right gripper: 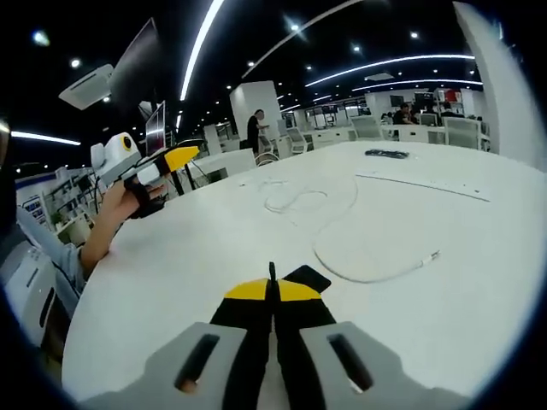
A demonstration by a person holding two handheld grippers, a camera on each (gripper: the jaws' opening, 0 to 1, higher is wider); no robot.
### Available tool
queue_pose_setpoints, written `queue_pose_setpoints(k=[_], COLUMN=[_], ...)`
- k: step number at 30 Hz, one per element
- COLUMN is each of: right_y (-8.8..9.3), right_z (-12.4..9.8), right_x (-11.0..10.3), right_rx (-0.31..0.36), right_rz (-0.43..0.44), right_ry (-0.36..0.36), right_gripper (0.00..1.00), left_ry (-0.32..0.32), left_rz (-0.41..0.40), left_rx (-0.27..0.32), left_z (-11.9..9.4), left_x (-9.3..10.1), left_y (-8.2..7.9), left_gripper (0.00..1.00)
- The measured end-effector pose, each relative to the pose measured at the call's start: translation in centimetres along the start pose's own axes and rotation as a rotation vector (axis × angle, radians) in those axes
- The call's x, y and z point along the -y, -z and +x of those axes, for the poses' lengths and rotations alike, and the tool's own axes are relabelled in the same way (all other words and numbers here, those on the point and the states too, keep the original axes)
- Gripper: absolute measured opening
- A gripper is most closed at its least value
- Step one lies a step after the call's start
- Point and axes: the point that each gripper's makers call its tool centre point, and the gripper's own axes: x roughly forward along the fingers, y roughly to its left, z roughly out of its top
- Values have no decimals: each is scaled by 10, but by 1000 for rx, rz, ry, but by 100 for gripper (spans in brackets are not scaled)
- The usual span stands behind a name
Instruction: Peel open the Velcro strap on the desktop, arrange the wired earphones neatly onto it, and close the Velcro strap to secure them.
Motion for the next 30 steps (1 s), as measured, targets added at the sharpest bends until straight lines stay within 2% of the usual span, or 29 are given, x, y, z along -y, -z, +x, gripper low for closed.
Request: queue_pose_setpoints(k=[5,10,21,22,23,24,25,30], right_y=[1,9,12,12,13,12,17,16], right_z=[-4,-11,-26,-27,-26,-28,-28,-36], right_x=[-11,-22,-28,-32,-41,-42,-52,-65], right_rx=[-6,-42,-43,-45,-44,-36,-62,-58], right_rz=[-16,-43,-71,-68,-29,-38,-15,-104], right_ry=[-17,-2,70,53,14,19,-17,47], right_gripper=[2,2,2,2,2,2,2,2], left_ry=[-2,2,9,8,7,7,6,9], left_rz=[0,3,5,5,4,3,2,6], left_rx=[-4,-2,-3,-2,-1,0,0,0], left_z=[0,-1,-1,-1,-1,-1,-1,0], left_x=[-1,1,1,0,0,0,0,2], left_y=[1,0,0,-1,-1,-1,-1,0], left_gripper=[41,41,40,40,40,40,40,40])
